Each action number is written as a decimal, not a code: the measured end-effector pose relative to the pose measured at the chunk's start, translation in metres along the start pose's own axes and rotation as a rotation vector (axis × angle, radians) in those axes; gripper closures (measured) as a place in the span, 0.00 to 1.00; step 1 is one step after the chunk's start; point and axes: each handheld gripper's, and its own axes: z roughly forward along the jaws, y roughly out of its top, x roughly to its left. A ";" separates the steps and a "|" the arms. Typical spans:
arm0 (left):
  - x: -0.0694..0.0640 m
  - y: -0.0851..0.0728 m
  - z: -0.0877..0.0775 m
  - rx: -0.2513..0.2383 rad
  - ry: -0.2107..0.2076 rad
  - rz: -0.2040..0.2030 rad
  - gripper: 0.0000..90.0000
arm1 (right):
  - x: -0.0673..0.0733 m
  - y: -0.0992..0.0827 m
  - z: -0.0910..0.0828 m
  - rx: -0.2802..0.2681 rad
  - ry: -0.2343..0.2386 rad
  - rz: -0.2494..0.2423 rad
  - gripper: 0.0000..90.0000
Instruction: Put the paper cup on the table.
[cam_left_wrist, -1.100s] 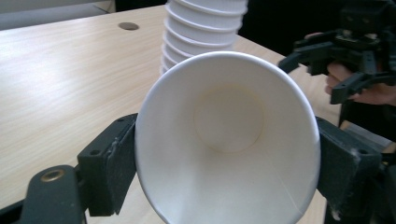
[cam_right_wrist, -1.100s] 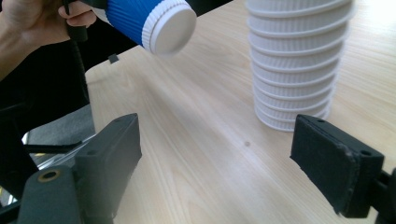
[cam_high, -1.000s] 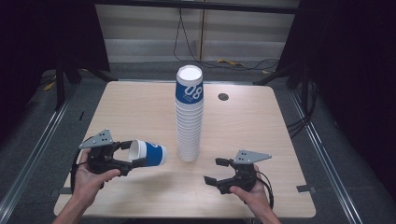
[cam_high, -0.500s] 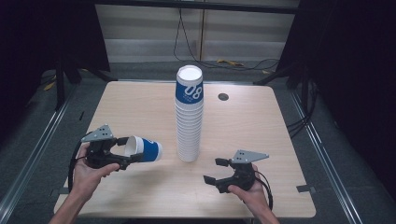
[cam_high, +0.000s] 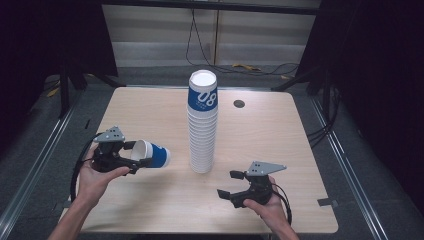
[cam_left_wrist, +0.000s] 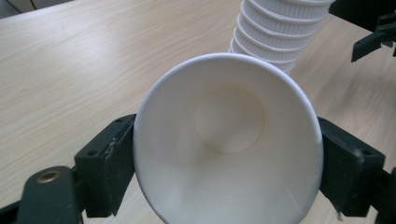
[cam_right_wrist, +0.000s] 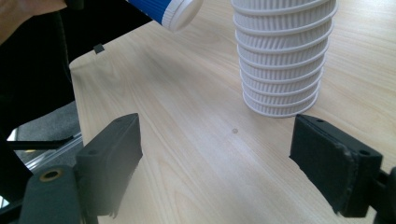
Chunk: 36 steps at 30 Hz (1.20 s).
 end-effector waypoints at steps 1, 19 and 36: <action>0.001 0.001 0.001 0.001 0.005 -0.004 0.18 | 0.000 0.000 0.000 0.000 -0.001 -0.004 0.18; 0.018 0.015 0.007 0.128 0.096 0.015 0.18 | -0.001 0.001 -0.004 -0.008 -0.006 0.002 0.18; 0.027 0.015 0.027 0.304 0.174 0.010 0.17 | -0.003 -0.001 -0.003 -0.001 -0.015 0.007 0.18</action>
